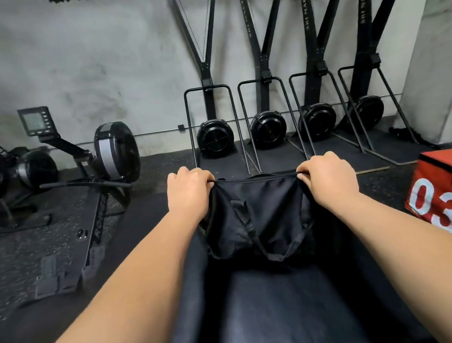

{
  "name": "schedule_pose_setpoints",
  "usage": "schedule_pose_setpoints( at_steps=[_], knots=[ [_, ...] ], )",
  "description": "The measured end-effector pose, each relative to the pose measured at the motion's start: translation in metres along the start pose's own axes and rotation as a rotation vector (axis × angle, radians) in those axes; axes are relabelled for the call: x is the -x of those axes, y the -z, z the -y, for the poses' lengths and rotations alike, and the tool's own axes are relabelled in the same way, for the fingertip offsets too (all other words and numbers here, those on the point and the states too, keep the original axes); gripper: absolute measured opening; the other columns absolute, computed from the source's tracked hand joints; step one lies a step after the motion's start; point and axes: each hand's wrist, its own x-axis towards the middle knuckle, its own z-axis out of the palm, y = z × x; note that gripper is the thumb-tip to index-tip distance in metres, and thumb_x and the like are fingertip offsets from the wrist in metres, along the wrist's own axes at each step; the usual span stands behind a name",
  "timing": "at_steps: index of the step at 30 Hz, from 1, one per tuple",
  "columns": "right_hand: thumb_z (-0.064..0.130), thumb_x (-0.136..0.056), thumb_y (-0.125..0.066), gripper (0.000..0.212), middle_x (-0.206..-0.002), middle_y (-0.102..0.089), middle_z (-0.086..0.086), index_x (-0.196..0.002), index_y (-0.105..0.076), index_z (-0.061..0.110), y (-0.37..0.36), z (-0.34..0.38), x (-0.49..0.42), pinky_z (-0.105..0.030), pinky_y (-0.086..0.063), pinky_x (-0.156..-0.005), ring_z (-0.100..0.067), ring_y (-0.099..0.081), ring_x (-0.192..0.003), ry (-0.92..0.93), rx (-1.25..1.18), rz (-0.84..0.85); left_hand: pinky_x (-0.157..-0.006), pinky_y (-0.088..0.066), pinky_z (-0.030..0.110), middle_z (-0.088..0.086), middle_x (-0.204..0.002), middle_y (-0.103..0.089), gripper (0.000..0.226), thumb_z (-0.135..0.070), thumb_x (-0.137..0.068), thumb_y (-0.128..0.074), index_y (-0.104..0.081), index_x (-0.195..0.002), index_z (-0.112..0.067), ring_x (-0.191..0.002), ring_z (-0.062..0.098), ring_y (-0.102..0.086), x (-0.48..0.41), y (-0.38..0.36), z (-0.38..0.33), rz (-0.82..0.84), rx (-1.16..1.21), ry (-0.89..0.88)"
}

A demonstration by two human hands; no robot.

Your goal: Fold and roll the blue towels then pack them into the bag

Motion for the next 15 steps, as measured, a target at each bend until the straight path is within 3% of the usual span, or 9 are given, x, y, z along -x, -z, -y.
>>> schedule_pose_setpoints(
  at_steps=[4, 7, 10, 15],
  knots=[
    [0.024, -0.094, -0.059, 0.028, -0.111, -0.072, -0.002, -0.112, -0.075, 0.039, -0.030, -0.014, 0.000, -0.038, -0.055, -0.085, -0.031, -0.065, -0.107, -0.086, 0.032, 0.234, -0.099, -0.040, 0.044, -0.002, -0.139, -0.065, 0.034, -0.034, -0.108, -0.050, -0.058, -0.141, -0.038, -0.127, 0.030, -0.051, -0.007, -0.028, -0.021, 0.345, 0.000, -0.060],
    [0.016, -0.088, -0.059, 0.030, -0.117, -0.071, -0.004, -0.109, -0.073, 0.033, -0.053, -0.014, 0.006, -0.037, -0.055, -0.083, -0.031, -0.067, -0.110, -0.077, 0.032, 0.376, -0.113, -0.039, 0.048, -0.002, -0.162, -0.043, 0.054, -0.041, -0.106, -0.053, -0.039, -0.157, -0.033, -0.142, 0.034, -0.041, -0.002, -0.044, -0.027, 0.542, 0.099, -0.069],
    [0.020, -0.091, -0.061, 0.025, -0.117, -0.071, -0.001, -0.109, -0.071, 0.034, -0.060, -0.004, 0.008, -0.036, -0.052, -0.081, -0.029, -0.067, -0.111, -0.058, -0.007, 0.376, -0.115, -0.039, 0.049, -0.003, -0.165, -0.037, 0.058, -0.045, -0.106, -0.054, -0.037, -0.159, -0.031, -0.145, 0.034, -0.039, 0.004, -0.047, -0.026, 0.553, 0.139, -0.081],
    [0.040, -0.097, -0.065, 0.032, -0.129, -0.067, 0.004, -0.129, -0.066, 0.038, -0.050, 0.028, 0.005, -0.039, -0.055, -0.093, -0.026, -0.063, -0.120, -0.032, -0.176, 0.375, -0.112, -0.042, 0.048, 0.001, -0.158, -0.045, 0.058, -0.054, -0.106, -0.046, -0.038, -0.159, -0.032, -0.141, 0.032, -0.043, 0.007, -0.032, -0.014, 0.505, 0.119, -0.021]
  ],
)
